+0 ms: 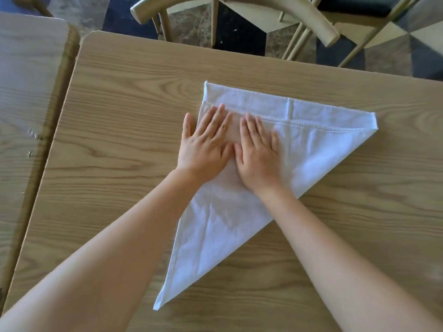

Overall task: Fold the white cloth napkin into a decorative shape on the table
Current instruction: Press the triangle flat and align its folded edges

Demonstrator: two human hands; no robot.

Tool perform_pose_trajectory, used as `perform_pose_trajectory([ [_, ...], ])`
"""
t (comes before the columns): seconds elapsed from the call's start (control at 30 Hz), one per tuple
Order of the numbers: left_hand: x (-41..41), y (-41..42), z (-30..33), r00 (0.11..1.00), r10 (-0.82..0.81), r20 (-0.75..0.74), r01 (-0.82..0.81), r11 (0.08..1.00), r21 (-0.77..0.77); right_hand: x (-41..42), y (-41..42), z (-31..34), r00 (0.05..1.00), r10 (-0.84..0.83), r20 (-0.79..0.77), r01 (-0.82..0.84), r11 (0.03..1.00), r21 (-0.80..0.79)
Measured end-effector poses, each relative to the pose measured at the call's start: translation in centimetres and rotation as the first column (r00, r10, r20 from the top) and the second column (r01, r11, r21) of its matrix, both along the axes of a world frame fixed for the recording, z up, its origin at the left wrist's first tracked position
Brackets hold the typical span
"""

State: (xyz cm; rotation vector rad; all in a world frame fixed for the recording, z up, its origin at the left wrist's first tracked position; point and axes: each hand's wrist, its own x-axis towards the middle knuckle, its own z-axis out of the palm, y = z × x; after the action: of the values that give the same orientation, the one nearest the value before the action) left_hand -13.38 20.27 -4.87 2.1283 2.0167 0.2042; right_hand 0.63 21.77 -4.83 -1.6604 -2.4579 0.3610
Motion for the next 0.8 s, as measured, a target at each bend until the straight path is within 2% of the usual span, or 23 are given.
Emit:
perform_pose_trajectory([
  [0.1,0.1,-0.2,-0.1,0.999,0.016,-0.035,-0.015,1.000,0.019,3.8,0.6,0.1,0.997,0.034,0.076,-0.032,0.999,-0.025],
  [0.27,0.0,-0.1,0.2,0.998,0.014,-0.066,-0.014,1.000,0.002,15.9,2.1,0.7,0.958,-0.233,0.168,0.241,0.970,-0.026],
  [0.37,0.1,-0.2,0.2,0.997,0.010,-0.073,-0.010,1.000,-0.007,19.5,2.8,0.9,0.935,-0.274,0.225,0.290,0.956,-0.040],
  [0.5,0.5,-0.1,0.8,0.991,0.066,-0.116,-0.069,0.997,-0.017,17.4,2.4,1.9,0.922,-0.311,0.231,0.330,0.943,-0.050],
  [0.6,3.9,-0.7,1.8,0.986,0.146,-0.086,-0.138,0.986,0.090,12.8,0.1,2.1,0.974,-0.168,0.149,0.164,0.986,0.036],
  [0.67,7.8,-2.3,1.9,0.998,0.052,-0.022,-0.048,0.988,0.146,10.5,-1.1,1.4,0.987,-0.108,0.117,0.107,0.994,0.014],
  [0.73,11.0,-4.3,0.9,1.000,0.008,0.011,-0.009,0.993,0.122,9.8,-1.5,0.5,0.987,-0.106,0.123,0.110,0.993,-0.031],
  [0.8,12.0,-5.9,0.1,0.996,0.075,0.038,-0.077,0.995,0.058,10.0,-1.6,0.1,0.986,-0.109,0.129,0.112,0.993,-0.020],
])
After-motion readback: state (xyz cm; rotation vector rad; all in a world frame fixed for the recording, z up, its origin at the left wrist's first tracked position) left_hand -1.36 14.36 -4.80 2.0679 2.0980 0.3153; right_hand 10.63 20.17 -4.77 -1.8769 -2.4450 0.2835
